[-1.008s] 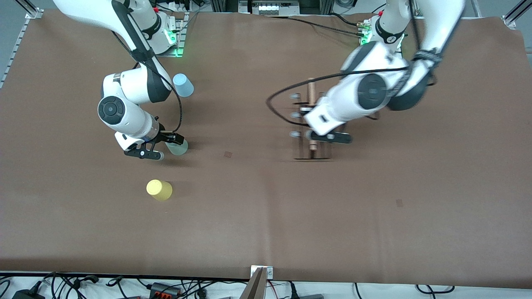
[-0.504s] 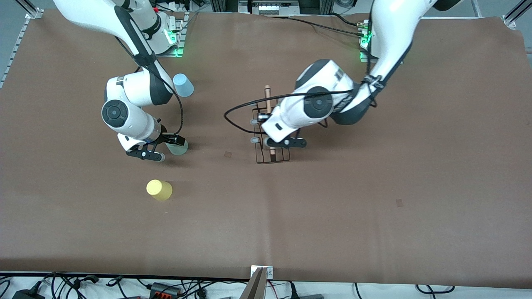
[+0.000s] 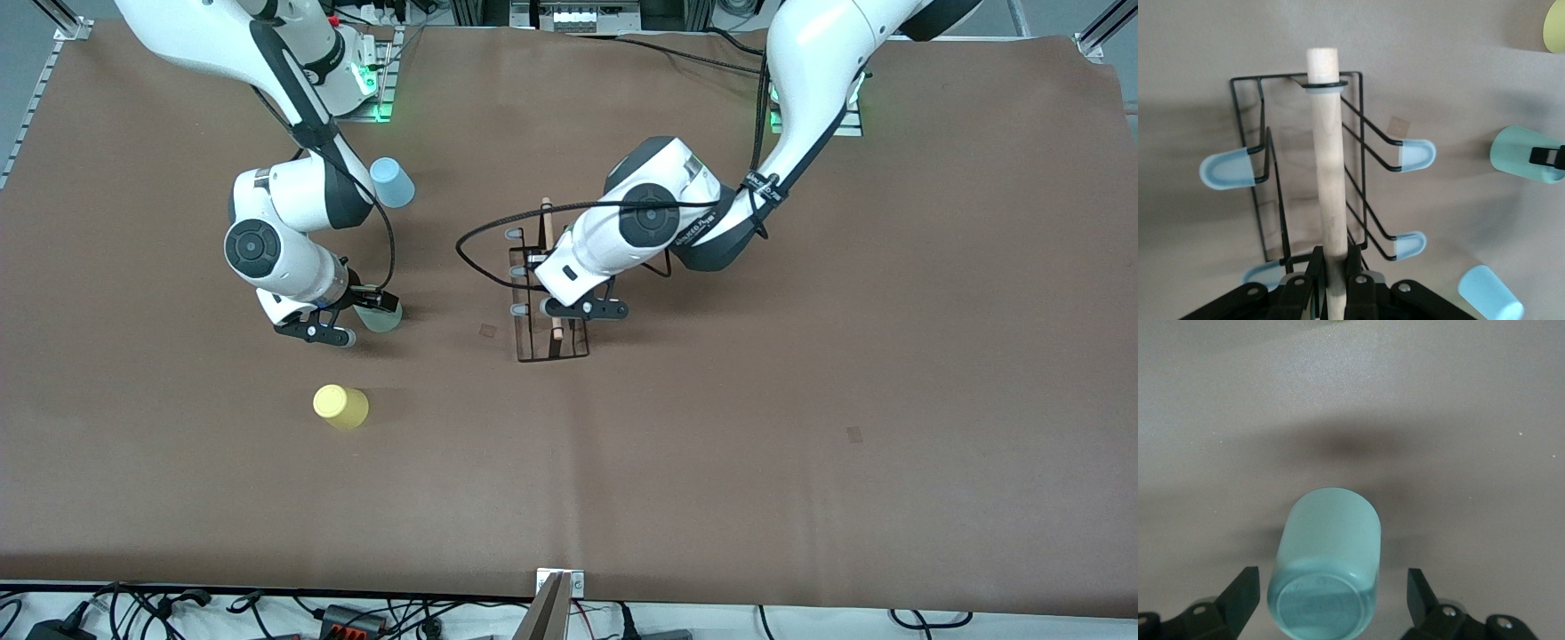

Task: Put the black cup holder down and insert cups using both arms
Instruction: 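Carry the rack with the left gripper to the table middle, then release the rack and withdraw the left gripper while the right gripper lifts the cup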

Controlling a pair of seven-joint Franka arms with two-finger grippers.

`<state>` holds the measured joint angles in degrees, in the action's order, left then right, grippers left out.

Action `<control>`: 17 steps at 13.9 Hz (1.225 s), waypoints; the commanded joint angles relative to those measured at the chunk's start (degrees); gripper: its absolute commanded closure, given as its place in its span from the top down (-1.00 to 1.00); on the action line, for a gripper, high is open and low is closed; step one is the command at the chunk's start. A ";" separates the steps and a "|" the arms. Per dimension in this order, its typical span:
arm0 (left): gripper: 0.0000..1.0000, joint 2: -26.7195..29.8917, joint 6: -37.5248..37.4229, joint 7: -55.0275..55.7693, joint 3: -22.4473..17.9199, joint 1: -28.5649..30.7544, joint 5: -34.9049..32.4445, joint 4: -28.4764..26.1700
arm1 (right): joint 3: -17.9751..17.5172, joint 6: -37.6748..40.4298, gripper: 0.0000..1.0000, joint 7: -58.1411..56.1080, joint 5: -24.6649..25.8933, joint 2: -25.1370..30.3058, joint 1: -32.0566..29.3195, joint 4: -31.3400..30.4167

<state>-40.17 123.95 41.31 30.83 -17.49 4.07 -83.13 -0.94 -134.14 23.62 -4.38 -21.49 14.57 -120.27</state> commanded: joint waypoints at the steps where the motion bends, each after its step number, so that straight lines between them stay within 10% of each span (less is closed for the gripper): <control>1: -1.00 -0.70 -0.64 -0.87 -0.34 -1.40 -3.89 1.75 | -0.11 -0.25 0.29 0.46 -0.81 0.31 0.28 -0.49; 5: -0.65 -0.61 -0.99 -1.85 -0.34 -2.28 -4.16 1.57 | -0.11 1.23 -0.40 -0.50 -0.81 0.40 0.64 2.22; 6: -0.31 -0.61 -1.34 -1.76 -0.42 -2.28 -4.25 1.57 | -0.11 4.03 -0.41 -0.68 -0.81 0.48 0.64 4.76; 7: 0.99 -0.35 -1.95 -1.84 -0.51 -1.85 -4.42 1.40 | -0.11 8.49 -0.41 -0.76 -0.81 0.66 0.64 8.52; 17: 1.00 18.89 -30.13 -3.69 1.16 14.22 -11.01 2.01 | -6.87 32.08 -0.41 0.38 -0.90 2.24 5.99 25.78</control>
<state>-25.48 98.20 38.37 31.61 -6.90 -5.50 -79.34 -6.20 -104.57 23.91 -4.72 -19.47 20.18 -96.26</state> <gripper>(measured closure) 0.000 0.348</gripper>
